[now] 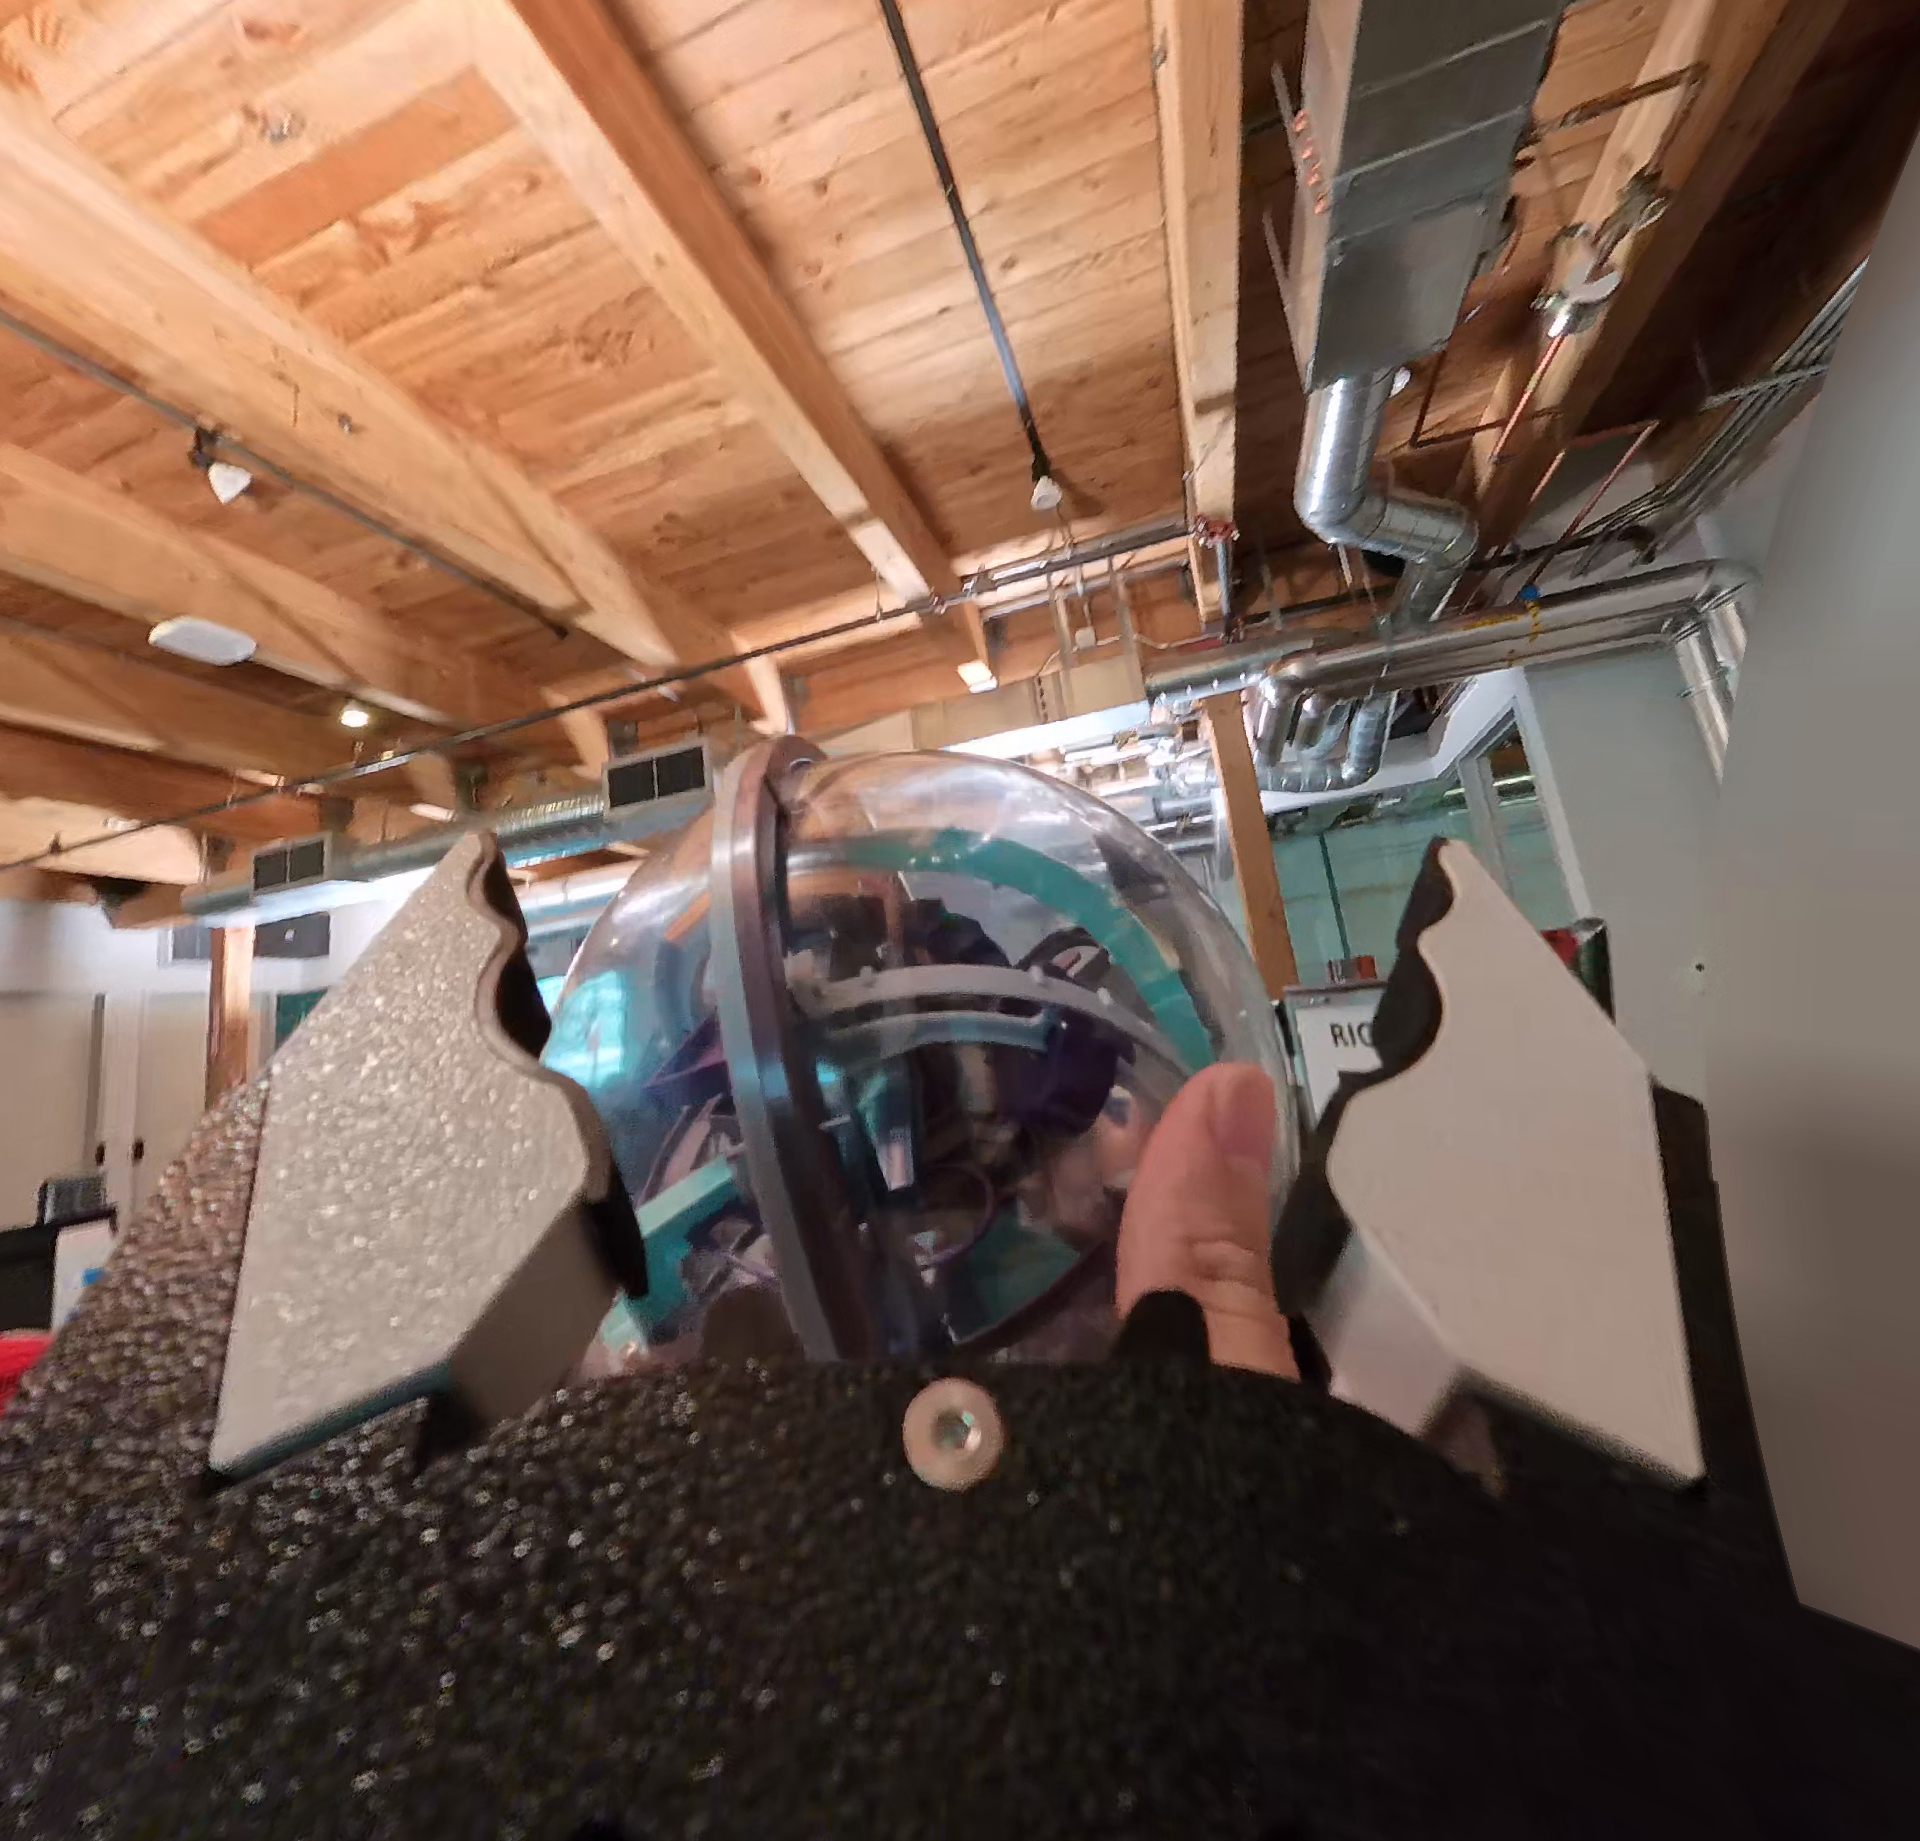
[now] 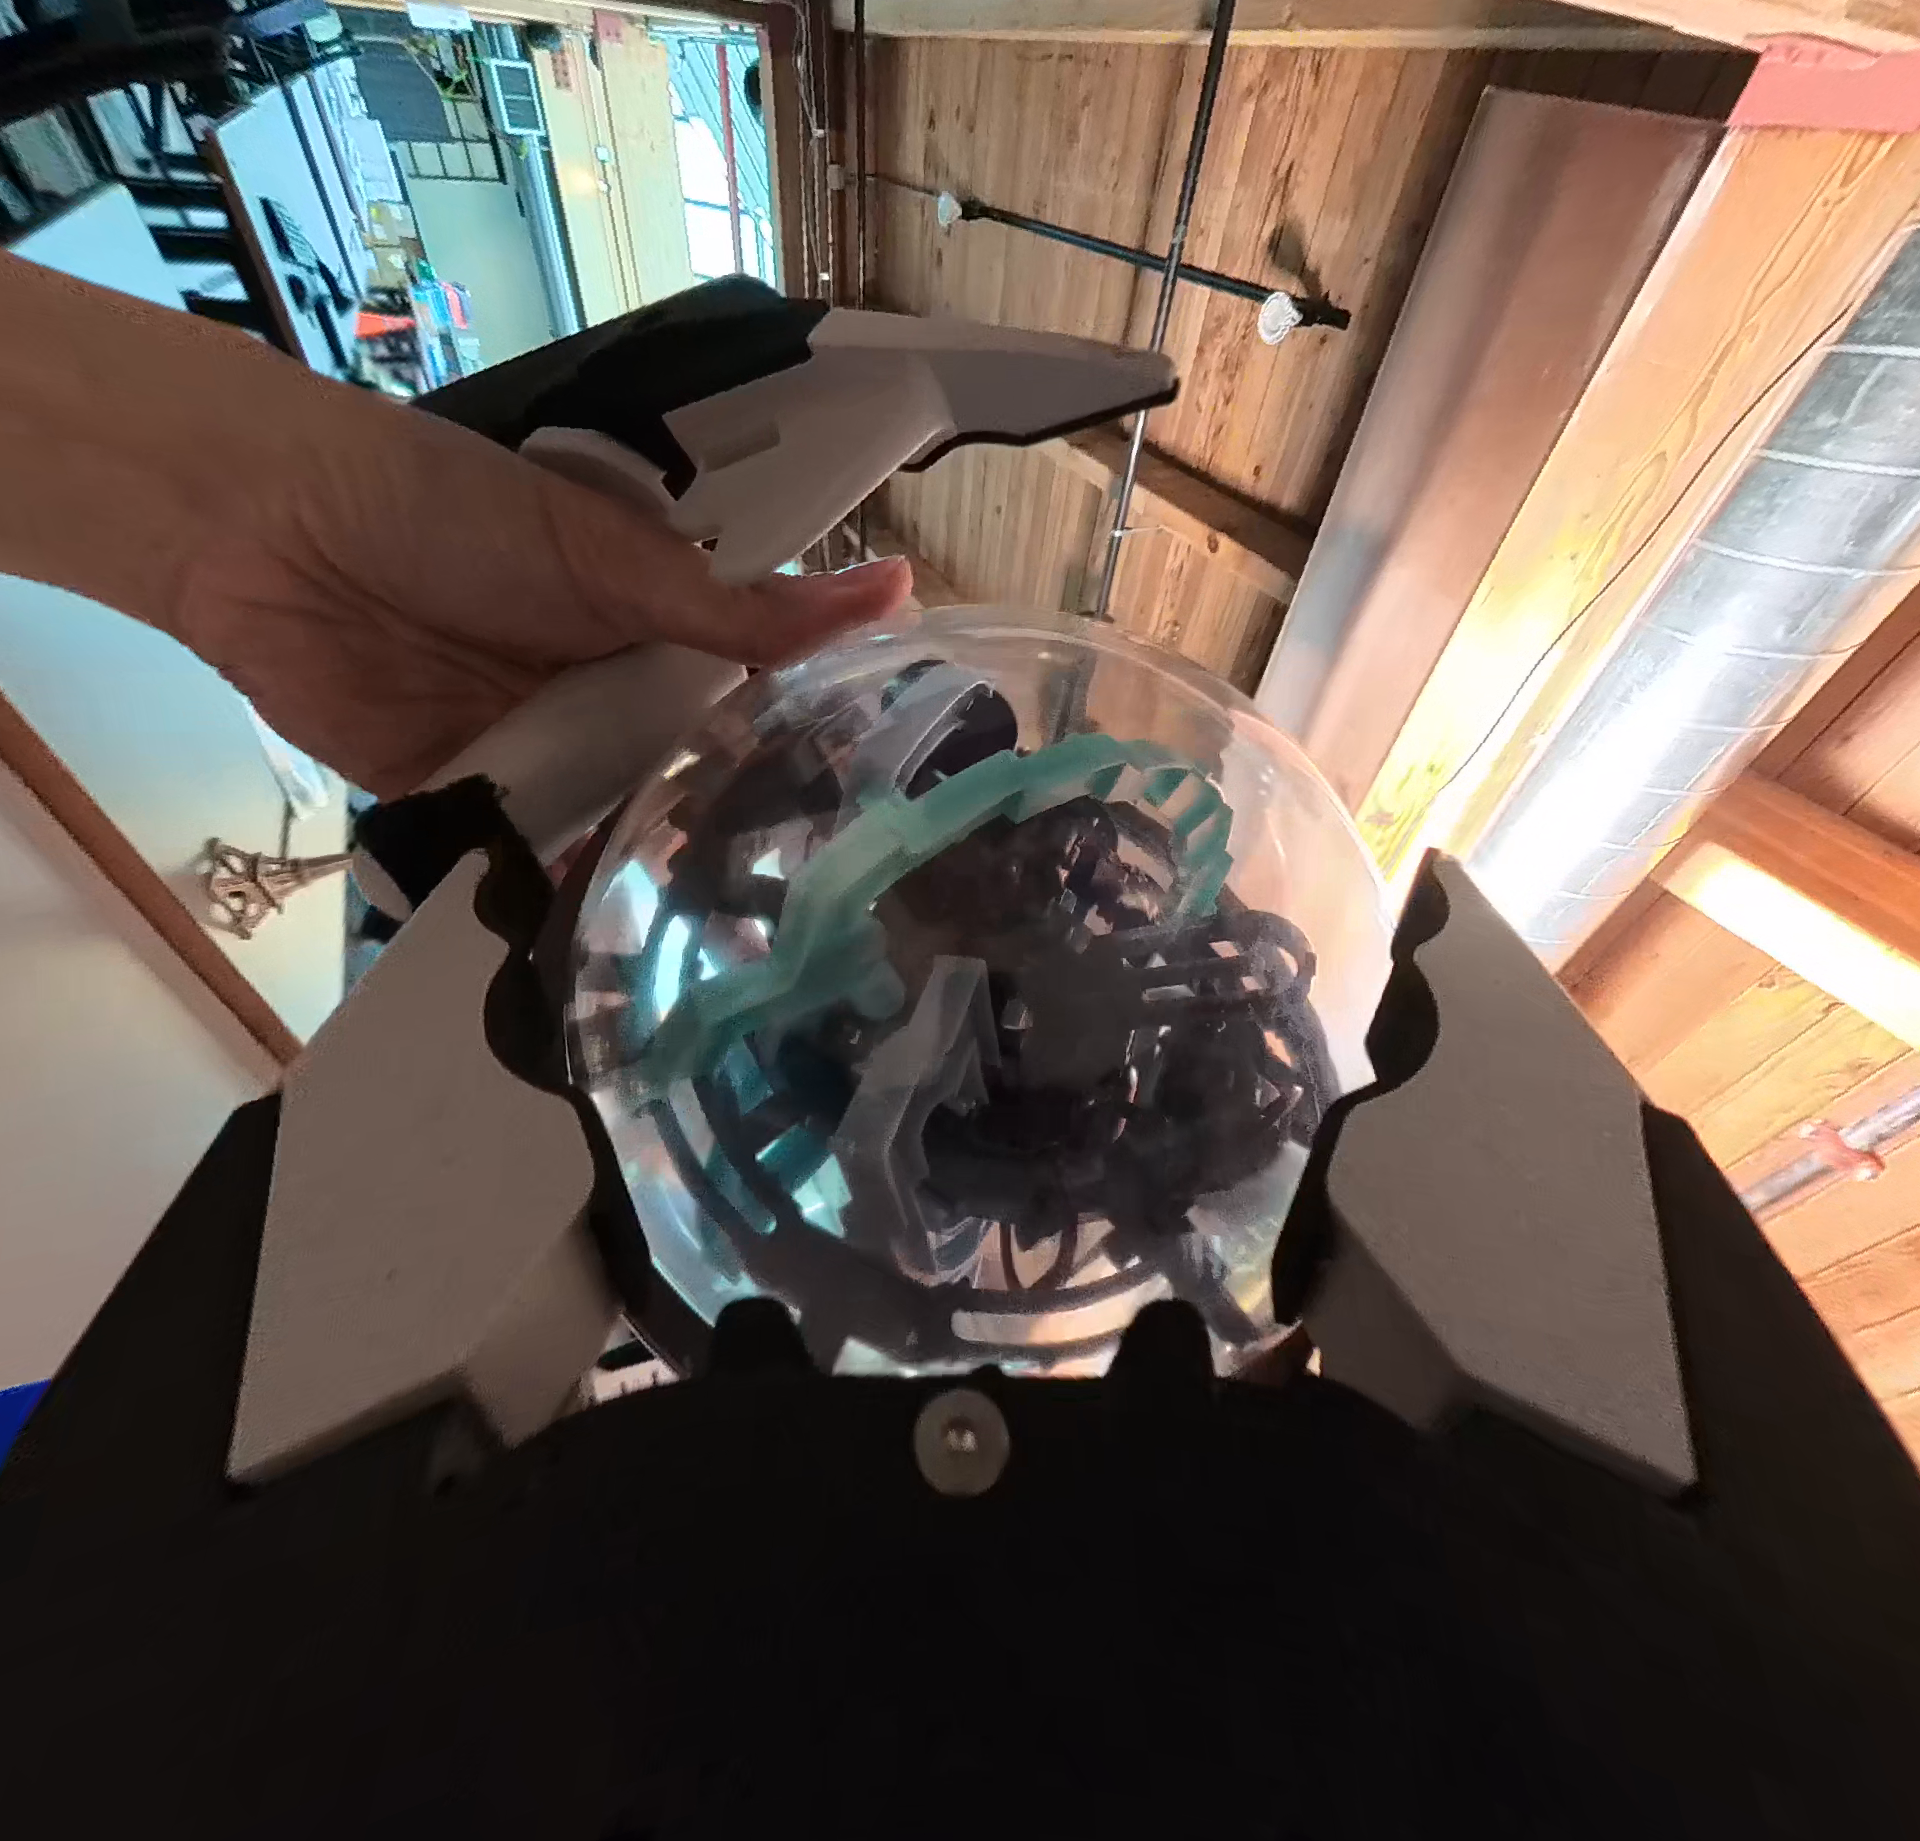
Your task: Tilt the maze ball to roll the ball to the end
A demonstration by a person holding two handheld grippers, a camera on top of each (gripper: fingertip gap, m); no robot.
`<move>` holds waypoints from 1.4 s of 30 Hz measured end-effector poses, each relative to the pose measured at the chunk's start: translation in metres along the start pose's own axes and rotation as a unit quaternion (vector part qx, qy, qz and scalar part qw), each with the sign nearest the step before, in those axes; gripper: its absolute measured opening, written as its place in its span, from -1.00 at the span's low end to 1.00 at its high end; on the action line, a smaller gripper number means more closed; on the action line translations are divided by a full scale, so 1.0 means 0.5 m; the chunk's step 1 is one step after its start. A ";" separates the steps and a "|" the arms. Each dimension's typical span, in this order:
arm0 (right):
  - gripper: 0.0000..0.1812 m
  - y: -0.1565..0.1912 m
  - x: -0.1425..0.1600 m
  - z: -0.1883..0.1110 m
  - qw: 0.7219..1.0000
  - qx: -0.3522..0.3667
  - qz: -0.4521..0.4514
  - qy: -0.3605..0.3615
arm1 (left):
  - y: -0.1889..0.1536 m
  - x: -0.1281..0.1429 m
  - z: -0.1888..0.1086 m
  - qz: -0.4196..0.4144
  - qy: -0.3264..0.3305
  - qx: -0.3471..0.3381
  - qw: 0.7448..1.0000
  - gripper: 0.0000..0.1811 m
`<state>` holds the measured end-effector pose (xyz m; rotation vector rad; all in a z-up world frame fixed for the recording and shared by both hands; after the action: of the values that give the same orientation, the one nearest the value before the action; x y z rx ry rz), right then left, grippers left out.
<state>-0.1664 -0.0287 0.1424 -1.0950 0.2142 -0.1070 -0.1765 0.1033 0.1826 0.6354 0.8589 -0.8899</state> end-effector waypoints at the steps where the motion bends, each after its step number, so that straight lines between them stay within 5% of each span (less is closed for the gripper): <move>1: 0.73 0.012 0.010 -0.004 1.000 -0.006 0.005 0.000 | 0.006 0.012 -0.004 -0.007 0.009 -0.005 1.000 0.74; 21: 0.73 0.353 0.249 -0.046 0.986 -0.098 0.127 0.042 | 0.197 0.360 -0.171 -0.063 0.102 0.006 0.993 0.73; 29: 0.74 0.489 0.359 -0.032 0.970 -0.137 0.180 0.090 | 0.304 0.495 -0.238 -0.109 0.129 -0.043 0.985 0.72; 42: 0.74 0.622 0.473 -0.034 0.924 -0.208 0.281 0.155 | 0.404 0.631 -0.297 -0.186 0.166 -0.062 0.966 0.73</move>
<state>0.0542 0.0526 -0.1702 -1.3937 0.8599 0.2971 0.0536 0.1921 -0.1361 0.5300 1.3569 -1.0716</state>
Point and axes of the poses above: each gripper's, where its closed fingertips meet, z out along the fingers, x out of its underside, y = z × x across the jaws, the point moved 8 cm from there along -z, back along the fingers, and after that the axes turned 13 degrees about y, right-handed, at the moved point
